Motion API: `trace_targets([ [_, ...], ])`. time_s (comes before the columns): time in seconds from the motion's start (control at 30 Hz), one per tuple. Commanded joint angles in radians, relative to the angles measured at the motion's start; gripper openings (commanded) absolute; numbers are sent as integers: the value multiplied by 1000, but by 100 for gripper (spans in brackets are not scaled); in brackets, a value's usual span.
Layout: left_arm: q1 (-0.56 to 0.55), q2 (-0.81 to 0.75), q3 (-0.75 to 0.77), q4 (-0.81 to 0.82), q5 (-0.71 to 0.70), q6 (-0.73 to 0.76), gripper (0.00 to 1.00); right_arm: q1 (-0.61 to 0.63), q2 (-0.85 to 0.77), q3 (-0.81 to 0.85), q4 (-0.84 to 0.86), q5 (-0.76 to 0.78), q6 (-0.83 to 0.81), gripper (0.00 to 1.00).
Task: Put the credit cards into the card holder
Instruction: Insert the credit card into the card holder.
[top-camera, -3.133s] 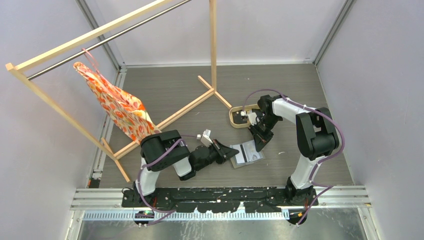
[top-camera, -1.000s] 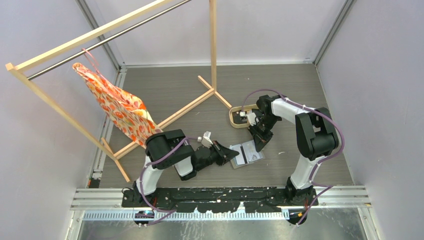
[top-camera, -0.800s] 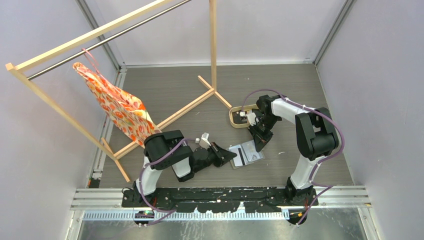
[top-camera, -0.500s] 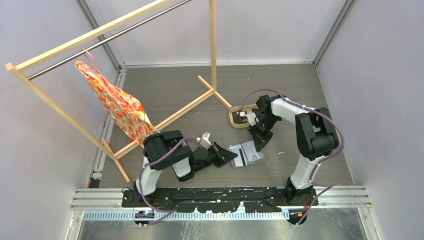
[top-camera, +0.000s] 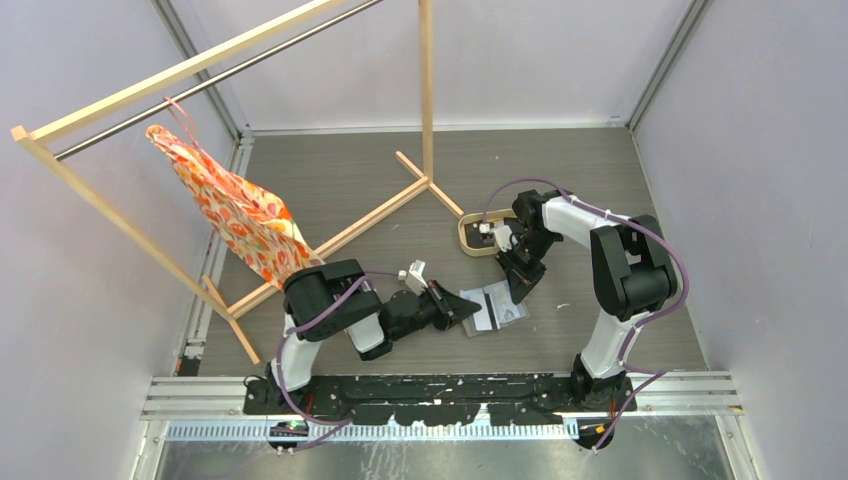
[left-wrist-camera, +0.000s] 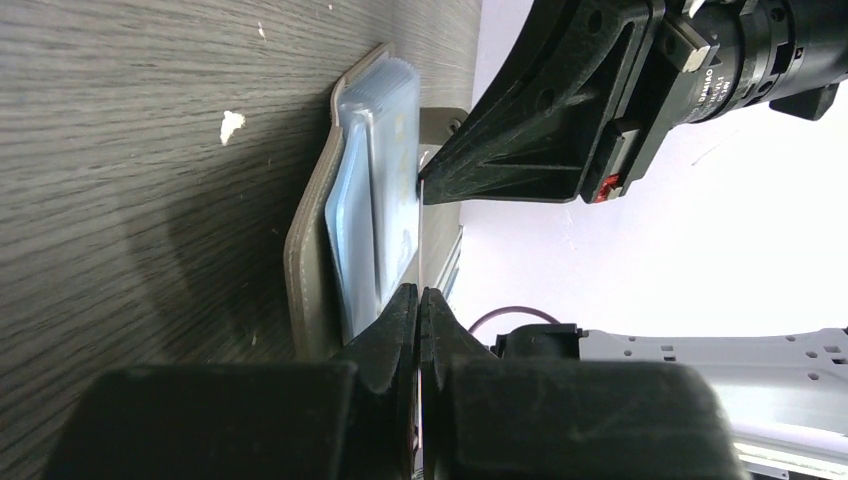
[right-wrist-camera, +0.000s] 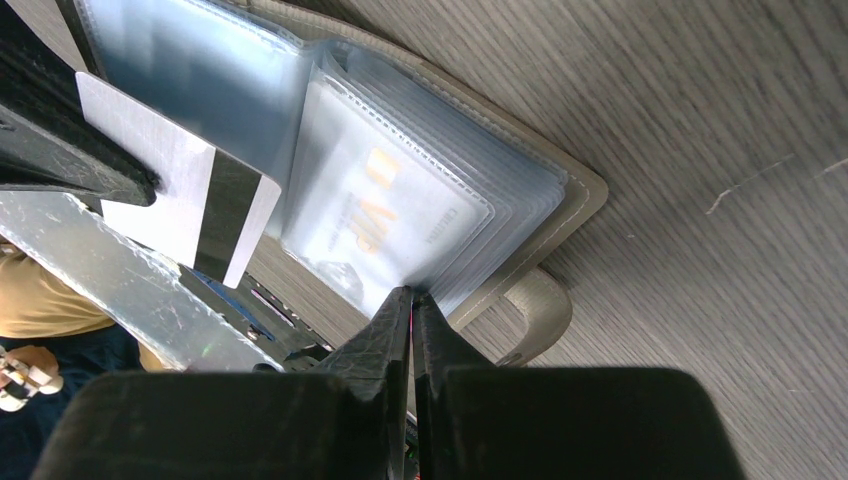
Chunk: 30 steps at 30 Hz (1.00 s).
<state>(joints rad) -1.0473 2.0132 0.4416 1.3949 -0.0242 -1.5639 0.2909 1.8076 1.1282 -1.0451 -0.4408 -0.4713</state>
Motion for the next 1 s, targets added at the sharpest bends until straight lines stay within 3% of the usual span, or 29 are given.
trace_targets([
  [0.0,-5,7,1,36,14,4,0,9,18,22,3,7,2,9],
  [0.97,1,31,10,-17,58,-17,0,10,15,24,3,8,2,9],
])
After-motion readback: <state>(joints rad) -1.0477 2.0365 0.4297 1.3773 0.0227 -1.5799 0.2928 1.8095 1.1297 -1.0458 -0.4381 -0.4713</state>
